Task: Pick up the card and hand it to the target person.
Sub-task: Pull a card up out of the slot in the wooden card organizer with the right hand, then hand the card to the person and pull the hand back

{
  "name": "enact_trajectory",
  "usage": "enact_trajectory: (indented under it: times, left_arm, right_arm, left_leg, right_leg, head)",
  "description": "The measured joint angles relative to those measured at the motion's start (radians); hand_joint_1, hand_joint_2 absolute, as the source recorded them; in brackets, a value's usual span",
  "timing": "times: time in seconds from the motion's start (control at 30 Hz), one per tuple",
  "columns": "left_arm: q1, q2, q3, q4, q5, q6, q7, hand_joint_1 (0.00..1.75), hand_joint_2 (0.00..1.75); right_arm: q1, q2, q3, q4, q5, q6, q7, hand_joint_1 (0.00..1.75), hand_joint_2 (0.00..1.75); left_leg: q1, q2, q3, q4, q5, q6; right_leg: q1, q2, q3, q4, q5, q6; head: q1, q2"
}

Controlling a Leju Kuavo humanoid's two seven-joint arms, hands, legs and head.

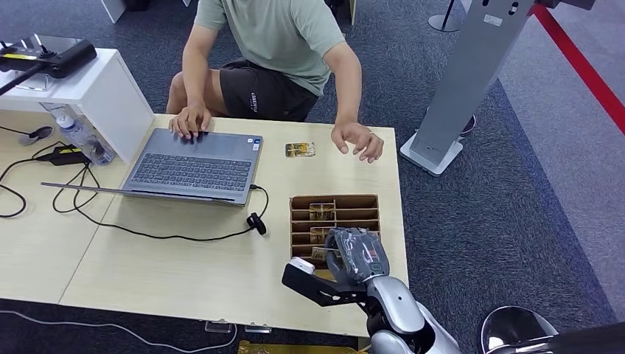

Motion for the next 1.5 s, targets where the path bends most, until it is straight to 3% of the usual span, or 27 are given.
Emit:
enact_trajectory:
  times: [0.27, 0.4, 0.57, 1.03, 1.17, 1.5]
  left_arm:
    - [-0.001, -0.001, -0.017, 0.001, -0.017, -0.007, 0.003, 0.0, 0.0]
    - [-0.001, 0.0, -0.02, 0.002, -0.02, -0.009, 0.005, 0.0, 0.0]
    - [-0.001, -0.003, -0.022, 0.003, -0.021, -0.009, 0.001, 0.0, 0.0]
    - [-0.001, -0.003, -0.025, 0.002, -0.025, -0.017, -0.004, 0.0, 0.0]
    - [-0.002, 0.0, -0.034, 0.002, -0.036, -0.017, -0.011, 0.0, 0.0]
    - [0.001, 0.0, -0.007, 0.003, -0.011, -0.008, -0.01, 0.0, 0.0]
  right_arm:
    - [-0.202, 0.09, 0.008, 0.318, -0.048, -0.095, -0.073, 1.5, 1.75]
    - [-0.257, 0.123, 0.018, 0.436, -0.047, -0.164, -0.111, 1.5, 1.75]
    - [-0.274, 0.148, 0.028, 0.51, -0.017, -0.223, -0.136, 1.5, 1.75]
    - [-0.268, 0.148, 0.026, 0.56, 0.005, -0.258, -0.134, 1.5, 1.75]
    - [-0.263, 0.145, 0.019, 0.548, 0.01, -0.259, -0.134, 0.0, 1.75]
    - [-0.227, 0.115, -0.019, 0.463, -0.027, -0.291, -0.156, 0.0, 1.75]
  left_leg:
    - [0.0, -0.001, 0.002, -0.002, 0.001, 0.0]
    - [0.0, 0.0, 0.002, -0.002, 0.001, -0.001]
    - [0.0, -0.001, 0.003, -0.003, 0.001, -0.001]
    - [0.0, -0.005, 0.002, -0.002, 0.001, 0.0]
    - [0.0, -0.005, 0.002, -0.002, 0.001, 0.0]
    - [0.001, -0.006, 0.001, -0.002, 0.002, 0.0]
  right_leg:
    - [0.0, -0.001, 0.002, -0.001, 0.0, 0.0]
    - [0.0, 0.0, 0.003, -0.001, 0.0, 0.0]
    - [0.0, -0.002, 0.004, -0.002, 0.0, 0.0]
    - [0.0, -0.005, 0.004, -0.002, -0.001, 0.0]
    - [0.0, -0.005, 0.004, -0.002, -0.001, 0.0]
    - [0.001, -0.006, 0.003, -0.002, -0.001, 0.0]
  head:
    - [0.0, 0.0]
    - [0.0, 0.0]
    - [0.0, 0.0]
    - [0.0, 0.0]
    - [0.0, 0.0]
    - [0.0, 0.0]
